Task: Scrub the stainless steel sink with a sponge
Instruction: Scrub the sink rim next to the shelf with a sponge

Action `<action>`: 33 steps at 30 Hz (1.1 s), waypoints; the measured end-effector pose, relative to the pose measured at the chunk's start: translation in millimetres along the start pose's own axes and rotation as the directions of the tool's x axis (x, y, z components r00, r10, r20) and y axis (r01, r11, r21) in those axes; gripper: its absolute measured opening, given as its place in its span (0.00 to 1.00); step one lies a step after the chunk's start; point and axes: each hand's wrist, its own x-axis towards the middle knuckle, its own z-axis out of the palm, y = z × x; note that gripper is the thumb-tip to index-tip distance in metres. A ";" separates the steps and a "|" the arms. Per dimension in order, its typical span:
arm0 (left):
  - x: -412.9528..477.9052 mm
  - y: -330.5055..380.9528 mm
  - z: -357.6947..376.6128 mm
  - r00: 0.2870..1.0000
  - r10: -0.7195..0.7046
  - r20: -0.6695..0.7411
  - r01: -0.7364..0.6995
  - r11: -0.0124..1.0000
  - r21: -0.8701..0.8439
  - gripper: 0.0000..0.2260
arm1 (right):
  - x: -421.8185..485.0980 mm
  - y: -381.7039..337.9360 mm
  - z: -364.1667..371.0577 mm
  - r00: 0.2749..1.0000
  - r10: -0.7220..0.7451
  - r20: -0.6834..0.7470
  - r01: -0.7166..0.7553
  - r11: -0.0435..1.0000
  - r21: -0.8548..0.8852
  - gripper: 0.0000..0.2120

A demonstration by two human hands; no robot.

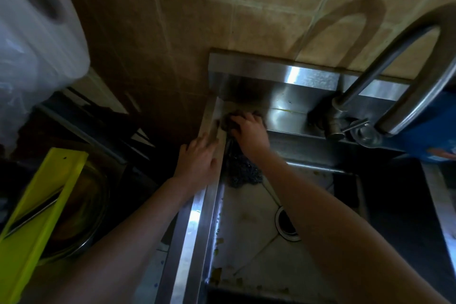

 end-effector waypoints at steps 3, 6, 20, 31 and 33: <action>3.1 -1.7 -3.6 0.999 0.010 -0.041 -0.011 1.000 -0.027 0.22 | 1.8 4.7 -0.9 1.000 -0.018 0.005 0.018 1.000 0.000 0.19; 3.2 -2.5 -2.6 0.999 0.020 -0.040 -0.020 1.000 -0.020 0.22 | -3.0 23.2 -7.9 0.999 -0.034 0.013 0.034 0.999 0.005 0.20; -2.1 -2.9 4.1 1.000 0.014 -0.024 -0.015 0.999 -0.033 0.23 | -37.0 102.4 -43.0 0.967 0.214 -0.138 -0.202 0.975 0.096 0.19; -50.3 -32.1 8.3 0.999 -0.016 -0.045 0.015 1.000 -0.021 0.21 | -0.1 36.3 -32.2 0.994 0.106 -0.019 -0.105 0.993 0.057 0.19; -56.7 -37.0 7.5 0.999 -0.007 -0.041 0.006 1.000 -0.026 0.20 | 4.5 16.6 -25.0 0.997 0.074 0.021 -0.075 0.997 0.029 0.20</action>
